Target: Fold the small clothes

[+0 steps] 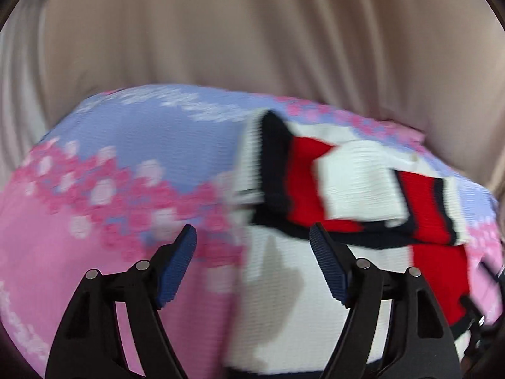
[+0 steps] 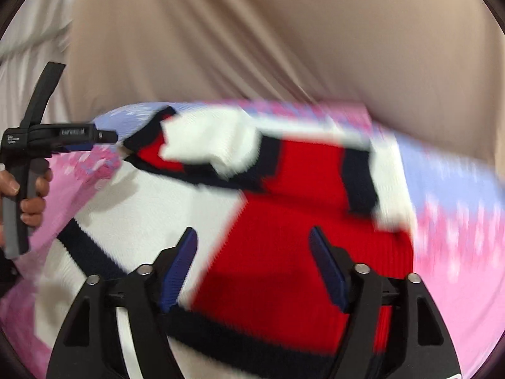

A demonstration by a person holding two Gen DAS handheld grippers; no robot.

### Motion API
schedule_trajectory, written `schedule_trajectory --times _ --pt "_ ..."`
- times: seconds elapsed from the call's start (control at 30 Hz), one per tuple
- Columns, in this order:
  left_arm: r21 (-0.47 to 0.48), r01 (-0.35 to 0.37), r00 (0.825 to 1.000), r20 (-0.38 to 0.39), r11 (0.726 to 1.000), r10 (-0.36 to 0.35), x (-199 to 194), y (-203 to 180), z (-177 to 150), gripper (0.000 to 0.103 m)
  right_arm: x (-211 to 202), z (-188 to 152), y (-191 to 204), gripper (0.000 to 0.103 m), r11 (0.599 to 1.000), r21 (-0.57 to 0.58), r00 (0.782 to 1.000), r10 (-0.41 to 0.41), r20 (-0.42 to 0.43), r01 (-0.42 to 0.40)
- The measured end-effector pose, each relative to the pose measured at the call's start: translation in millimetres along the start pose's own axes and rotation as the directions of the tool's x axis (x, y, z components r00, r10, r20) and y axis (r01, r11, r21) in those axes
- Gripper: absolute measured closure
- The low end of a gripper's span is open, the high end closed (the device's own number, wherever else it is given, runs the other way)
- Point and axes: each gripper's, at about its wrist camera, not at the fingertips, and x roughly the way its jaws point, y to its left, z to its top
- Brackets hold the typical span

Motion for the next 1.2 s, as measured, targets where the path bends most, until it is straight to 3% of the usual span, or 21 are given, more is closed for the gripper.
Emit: schedule_trajectory --times 0.13,0.17,0.23,0.33,0.4,0.47,0.5,0.6,0.63,0.67,0.73,0.77,0.83,0.9,0.97,1.07,1.1,1.13,1.17,1.2 --pt "-0.013 -0.063 0.998 -0.019 0.998 0.063 4.9 14.3 -10.1 0.031 66.7 37.8 66.8 0.027 0.943 -0.327 0.998 -0.059 0.000 0.056" --pt "-0.008 -0.070 0.997 -0.019 0.998 0.069 6.3 12.8 -13.3 0.031 81.0 42.4 75.3 0.027 0.929 -0.365 0.997 -0.074 -0.007 0.067" --pt "0.001 -0.065 0.998 -0.014 0.998 0.065 5.1 15.3 -19.5 0.031 112.6 55.1 84.2 0.027 0.921 -0.385 0.996 -0.073 -0.048 0.049" --pt "-0.016 -0.043 0.999 -0.013 0.999 0.043 6.9 18.3 -19.5 0.030 148.0 72.0 74.7 0.033 0.963 -0.265 0.990 0.001 -0.141 -0.039" --pt "-0.030 -0.026 1.000 -0.014 0.999 0.026 8.3 21.0 -17.7 0.030 174.2 75.7 60.4 0.057 0.985 -0.137 0.971 0.074 -0.228 -0.107" --pt "-0.030 -0.018 1.000 -0.017 0.999 0.018 9.0 21.0 -16.5 0.030 178.3 75.1 44.1 0.087 0.987 -0.018 0.960 0.151 -0.235 -0.160" --pt "-0.027 -0.018 1.000 -0.017 0.999 0.017 9.3 19.7 -15.1 0.030 173.4 75.7 34.1 0.091 0.984 0.038 0.958 0.178 -0.226 -0.174" --pt "0.000 -0.032 0.999 0.003 0.999 0.032 6.9 15.4 -12.0 0.030 138.2 67.7 -29.8 0.091 0.920 0.317 0.957 0.273 -0.093 -0.231" --pt "0.019 -0.035 0.999 0.007 0.999 0.035 7.7 11.9 -10.7 0.030 130.1 58.8 -54.7 0.091 0.878 0.416 0.958 0.283 -0.049 -0.238" --pt "0.029 -0.040 0.999 0.007 0.999 0.040 9.4 9.5 -9.7 0.030 121.3 39.3 -92.2 0.091 0.801 0.549 0.959 0.285 0.000 -0.238" --pt "0.051 -0.040 0.999 -0.001 0.998 0.041 20.0 -0.9 -7.1 0.030 120.0 3.6 -136.1 0.088 0.702 0.687 0.967 0.256 0.006 -0.190" --pt "0.055 -0.035 0.999 -0.011 0.998 0.036 25.4 -4.2 -5.9 0.030 123.0 -8.5 -148.6 0.082 0.692 0.707 0.972 0.232 -0.030 -0.143" --pt "0.055 0.009 0.999 -0.053 0.998 -0.006 41.8 -13.6 -3.7 0.027 127.8 -30.7 -164.8 0.082 0.685 0.726 0.974 0.201 -0.107 -0.061" --pt "0.029 0.063 0.993 -0.098 0.998 -0.060 56.4 -20.0 -3.3 0.023 124.5 -43.7 -170.0 0.072 0.639 0.759 0.965 0.256 -0.060 -0.123" --pt "0.003 0.079 0.989 -0.122 0.997 -0.078 67.2 -26.2 -3.5 0.022 118.9 -47.6 -171.5 0.028 0.625 0.764 0.966 0.260 -0.012 -0.159" --pt "0.043 0.049 0.991 -0.127 0.998 -0.043 77.6 -39.3 -3.4 0.022 124.8 -46.3 -175.5 0.026 0.654 0.745 0.969 0.244 -0.042 -0.133" --pt "0.068 0.021 0.992 -0.124 0.997 -0.013 80.0 -44.8 -3.7 0.025 130.5 -46.4 -177.3 0.026 0.641 0.755 0.965 0.259 -0.045 -0.137" --pt "0.092 0.003 0.993 -0.119 0.996 0.008 81.4 -50.0 -4.5 0.039 133.9 -47.5 -176.6 0.026 0.631 0.763 0.962 0.269 -0.048 -0.138" --pt "0.120 -0.010 0.993 -0.118 0.993 0.024 82.9 -55.3 -4.6 0.050 140.4 -45.7 -177.4 0.036 0.629 0.766 0.963 0.265 -0.055 -0.130" --pt "0.142 -0.034 0.991 -0.124 0.989 0.051 86.1 -60.4 -3.7 0.075 142.9 -43.7 -176.6 0.049 0.638 0.761 0.963 0.261 -0.065 -0.122"
